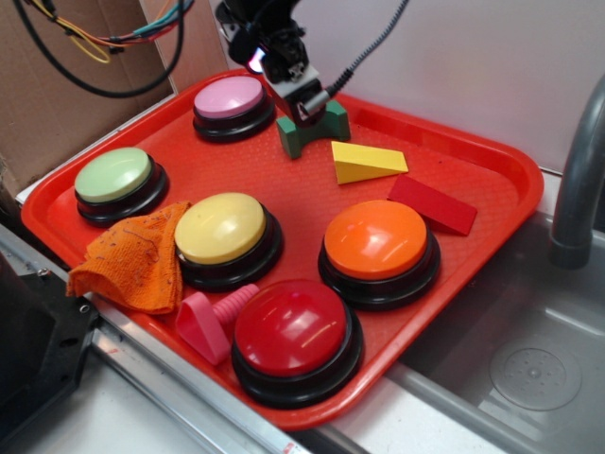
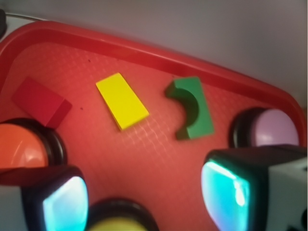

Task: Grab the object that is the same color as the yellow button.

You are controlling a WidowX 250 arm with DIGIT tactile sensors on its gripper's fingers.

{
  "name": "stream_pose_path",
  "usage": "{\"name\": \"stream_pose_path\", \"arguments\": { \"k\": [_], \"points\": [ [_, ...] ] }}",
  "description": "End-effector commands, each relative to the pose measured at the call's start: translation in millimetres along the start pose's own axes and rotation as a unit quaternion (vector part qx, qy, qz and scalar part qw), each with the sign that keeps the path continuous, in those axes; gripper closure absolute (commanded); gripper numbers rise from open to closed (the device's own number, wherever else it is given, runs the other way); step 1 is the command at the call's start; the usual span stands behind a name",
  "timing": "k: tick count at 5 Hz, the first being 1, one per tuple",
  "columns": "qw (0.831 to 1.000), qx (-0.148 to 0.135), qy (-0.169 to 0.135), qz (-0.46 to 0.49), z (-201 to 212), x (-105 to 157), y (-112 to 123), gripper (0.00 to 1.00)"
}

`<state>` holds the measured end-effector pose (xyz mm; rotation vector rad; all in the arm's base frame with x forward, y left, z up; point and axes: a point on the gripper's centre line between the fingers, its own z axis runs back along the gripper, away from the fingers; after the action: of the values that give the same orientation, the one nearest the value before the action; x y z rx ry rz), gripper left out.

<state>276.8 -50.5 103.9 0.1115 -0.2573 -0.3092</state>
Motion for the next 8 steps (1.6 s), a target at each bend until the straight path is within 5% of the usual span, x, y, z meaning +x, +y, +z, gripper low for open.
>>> {"name": "stream_pose_path", "arguments": {
  "k": [1,5,6,7,8],
  "points": [
    [0.999,-0.027,-0.033,-0.020,-33.0,34.2,1.7,0.00],
    [0.997,-0.060,0.011,-0.057,-83.1,38.8,-10.2,0.00],
    [0.997,-0.059,0.009,-0.041,-86.1,37.5,-12.3,0.40],
    [0.997,-0.060,0.014,-0.042,-82.8,37.8,-10.1,1.00],
    [0.998,-0.049,0.034,-0.025,-62.3,37.6,-6.2,1.00]
  ]
}}
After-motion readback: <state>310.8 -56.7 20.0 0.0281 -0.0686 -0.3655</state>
